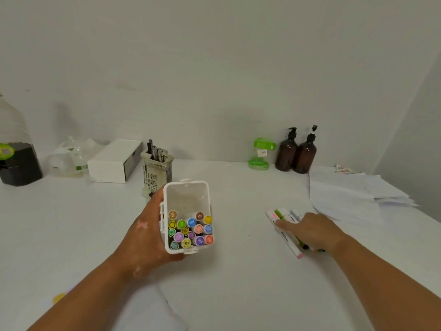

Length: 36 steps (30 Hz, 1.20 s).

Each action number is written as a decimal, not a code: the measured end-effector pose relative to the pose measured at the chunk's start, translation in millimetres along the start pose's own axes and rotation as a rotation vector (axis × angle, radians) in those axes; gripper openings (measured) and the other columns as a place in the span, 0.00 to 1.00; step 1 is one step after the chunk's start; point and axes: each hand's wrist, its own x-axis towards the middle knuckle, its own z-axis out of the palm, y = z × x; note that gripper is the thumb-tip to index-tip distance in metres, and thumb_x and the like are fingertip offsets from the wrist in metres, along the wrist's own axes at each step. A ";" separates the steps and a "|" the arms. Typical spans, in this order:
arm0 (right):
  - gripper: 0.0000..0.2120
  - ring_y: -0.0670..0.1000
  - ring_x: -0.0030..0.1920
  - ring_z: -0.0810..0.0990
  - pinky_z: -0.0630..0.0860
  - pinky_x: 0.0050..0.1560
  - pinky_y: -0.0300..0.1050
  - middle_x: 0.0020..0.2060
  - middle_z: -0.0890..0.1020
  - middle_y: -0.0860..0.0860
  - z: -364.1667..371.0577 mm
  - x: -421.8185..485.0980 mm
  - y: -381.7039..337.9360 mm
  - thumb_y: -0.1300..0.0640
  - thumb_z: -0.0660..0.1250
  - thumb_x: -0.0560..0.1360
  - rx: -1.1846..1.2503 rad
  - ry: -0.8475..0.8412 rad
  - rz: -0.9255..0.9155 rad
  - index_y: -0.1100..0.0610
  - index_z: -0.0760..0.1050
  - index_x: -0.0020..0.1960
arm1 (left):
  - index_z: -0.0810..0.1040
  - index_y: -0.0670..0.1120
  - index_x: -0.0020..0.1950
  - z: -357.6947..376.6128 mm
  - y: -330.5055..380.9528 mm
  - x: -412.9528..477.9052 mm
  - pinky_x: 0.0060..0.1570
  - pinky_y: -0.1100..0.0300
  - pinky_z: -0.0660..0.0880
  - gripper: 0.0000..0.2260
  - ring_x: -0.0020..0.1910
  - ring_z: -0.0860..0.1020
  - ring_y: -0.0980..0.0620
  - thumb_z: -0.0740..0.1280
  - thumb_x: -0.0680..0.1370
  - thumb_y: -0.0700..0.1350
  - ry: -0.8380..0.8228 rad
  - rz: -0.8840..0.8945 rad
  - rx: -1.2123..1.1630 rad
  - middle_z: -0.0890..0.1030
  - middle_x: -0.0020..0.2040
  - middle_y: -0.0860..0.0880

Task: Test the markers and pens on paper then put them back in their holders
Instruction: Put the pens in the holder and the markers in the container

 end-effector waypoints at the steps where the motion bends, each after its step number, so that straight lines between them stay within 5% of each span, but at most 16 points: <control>1: 0.36 0.47 0.29 0.84 0.79 0.29 0.41 0.38 0.84 0.51 1.6 -1.1 -6.7 0.20 0.63 0.58 0.008 -0.015 -0.005 0.52 0.78 0.43 | 0.61 0.62 0.69 -0.1 -2.2 -0.1 0.50 0.81 0.70 0.46 0.60 0.73 0.74 0.82 0.58 0.52 0.000 0.002 0.008 0.74 0.63 0.64; 5: 0.23 0.52 0.41 0.83 0.75 0.32 0.41 0.46 0.81 0.53 7.3 -0.8 -28.9 0.35 0.70 0.62 -0.031 -0.054 -0.040 0.52 0.75 0.44 | 0.61 0.61 0.69 -1.0 -9.0 -0.7 0.52 0.80 0.70 0.45 0.61 0.73 0.74 0.83 0.60 0.44 -0.010 -0.019 0.002 0.74 0.64 0.60; 8: 0.24 0.52 0.51 0.80 0.72 0.40 0.42 0.50 0.80 0.50 12.3 3.3 -40.2 0.42 0.69 0.64 -0.070 -0.039 -0.083 0.54 0.75 0.55 | 0.62 0.60 0.69 -1.1 -10.5 -1.4 0.52 0.80 0.70 0.45 0.61 0.72 0.74 0.82 0.60 0.44 -0.011 -0.011 0.015 0.74 0.64 0.60; 11: 0.25 0.45 0.52 0.79 0.74 0.46 0.39 0.66 0.78 0.39 13.1 0.8 -52.0 0.50 0.67 0.68 -0.058 -0.095 -0.151 0.50 0.73 0.64 | 0.61 0.60 0.69 -1.4 -8.3 -1.4 0.53 0.79 0.71 0.45 0.61 0.73 0.73 0.83 0.61 0.43 -0.016 -0.011 -0.006 0.75 0.65 0.59; 15: 0.17 0.47 0.41 0.79 0.70 0.33 0.39 0.41 0.79 0.48 13.4 -6.7 -61.8 0.50 0.70 0.62 -0.173 -0.075 -0.130 0.52 0.74 0.49 | 0.60 0.61 0.72 -5.0 1.1 -1.7 0.55 0.77 0.71 0.46 0.62 0.74 0.71 0.82 0.60 0.60 -0.022 0.032 -0.013 0.74 0.63 0.71; 18: 0.16 0.48 0.39 0.79 0.72 0.32 0.40 0.40 0.79 0.48 12.3 -10.7 -62.4 0.50 0.71 0.59 -0.153 -0.066 -0.116 0.51 0.70 0.42 | 0.59 0.62 0.72 -5.8 6.4 -3.4 0.55 0.80 0.68 0.47 0.63 0.72 0.72 0.80 0.60 0.63 -0.019 0.057 0.001 0.71 0.64 0.74; 24: 0.15 0.49 0.39 0.80 0.71 0.32 0.40 0.40 0.79 0.48 10.3 -18.2 -56.9 0.49 0.72 0.61 -0.101 0.010 -0.140 0.52 0.72 0.44 | 0.59 0.64 0.72 -7.4 9.8 -5.2 0.55 0.77 0.71 0.48 0.63 0.74 0.69 0.76 0.58 0.72 -0.026 0.054 0.017 0.72 0.65 0.72; 26: 0.15 0.50 0.38 0.82 0.75 0.33 0.41 0.38 0.83 0.50 2.2 -24.0 -61.3 0.51 0.73 0.64 0.044 -0.009 -0.163 0.55 0.75 0.47 | 0.59 0.63 0.73 -7.7 9.5 -5.7 0.57 0.75 0.72 0.48 0.64 0.74 0.67 0.77 0.58 0.70 -0.030 0.057 0.026 0.71 0.65 0.71; 29: 0.11 0.55 0.34 0.84 0.81 0.40 0.49 0.35 0.85 0.57 -25.5 -40.2 -80.0 0.65 0.73 0.66 0.699 -0.141 -0.268 0.65 0.80 0.48 | 0.58 0.66 0.72 -7.9 9.2 -5.2 0.56 0.74 0.73 0.48 0.64 0.74 0.67 0.79 0.57 0.64 -0.031 0.043 0.041 0.71 0.65 0.71; 32: 0.12 0.55 0.38 0.85 0.82 0.41 0.49 0.39 0.83 0.58 -64.3 -72.0 -112.7 0.69 0.70 0.67 1.321 -0.275 -0.583 0.62 0.81 0.50 | 0.59 0.65 0.72 -7.2 8.5 -4.4 0.57 0.72 0.74 0.48 0.64 0.75 0.66 0.79 0.57 0.64 -0.040 0.011 0.023 0.72 0.65 0.70; 36: 0.14 0.55 0.43 0.85 0.82 0.47 0.47 0.39 0.84 0.54 -86.5 -110.1 -162.2 0.71 0.69 0.68 1.626 -0.353 -1.080 0.53 0.84 0.44 | 0.58 0.68 0.72 -8.2 11.8 -4.1 0.58 0.73 0.72 0.48 0.65 0.74 0.66 0.79 0.57 0.66 -0.025 0.014 0.016 0.71 0.65 0.71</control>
